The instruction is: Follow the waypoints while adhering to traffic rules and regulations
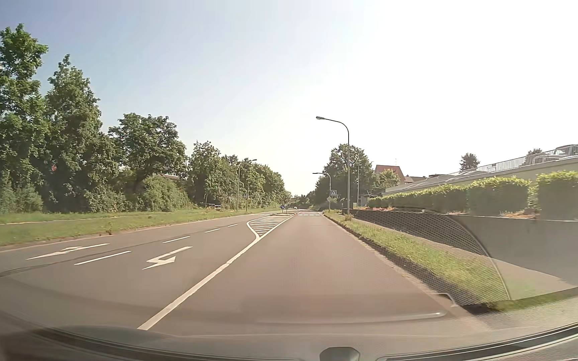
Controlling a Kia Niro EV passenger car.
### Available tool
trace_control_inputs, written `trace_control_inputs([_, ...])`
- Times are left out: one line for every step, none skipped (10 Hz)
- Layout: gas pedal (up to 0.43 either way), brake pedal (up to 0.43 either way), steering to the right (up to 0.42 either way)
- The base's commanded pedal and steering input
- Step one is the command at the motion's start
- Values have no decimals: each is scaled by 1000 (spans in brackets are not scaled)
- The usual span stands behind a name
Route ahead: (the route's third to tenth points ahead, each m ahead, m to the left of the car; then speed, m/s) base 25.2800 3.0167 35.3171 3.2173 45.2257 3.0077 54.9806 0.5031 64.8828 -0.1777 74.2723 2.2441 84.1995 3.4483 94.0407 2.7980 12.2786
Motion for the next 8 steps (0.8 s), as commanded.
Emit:
trace_control_inputs([28,30,0])
trace_control_inputs([28,30,0])
trace_control_inputs([28,30,0])
trace_control_inputs([28,30,0])
trace_control_inputs([28,30,0])
trace_control_inputs([28,30,0])
trace_control_inputs([20,30,1])
trace_control_inputs([8,30,0])
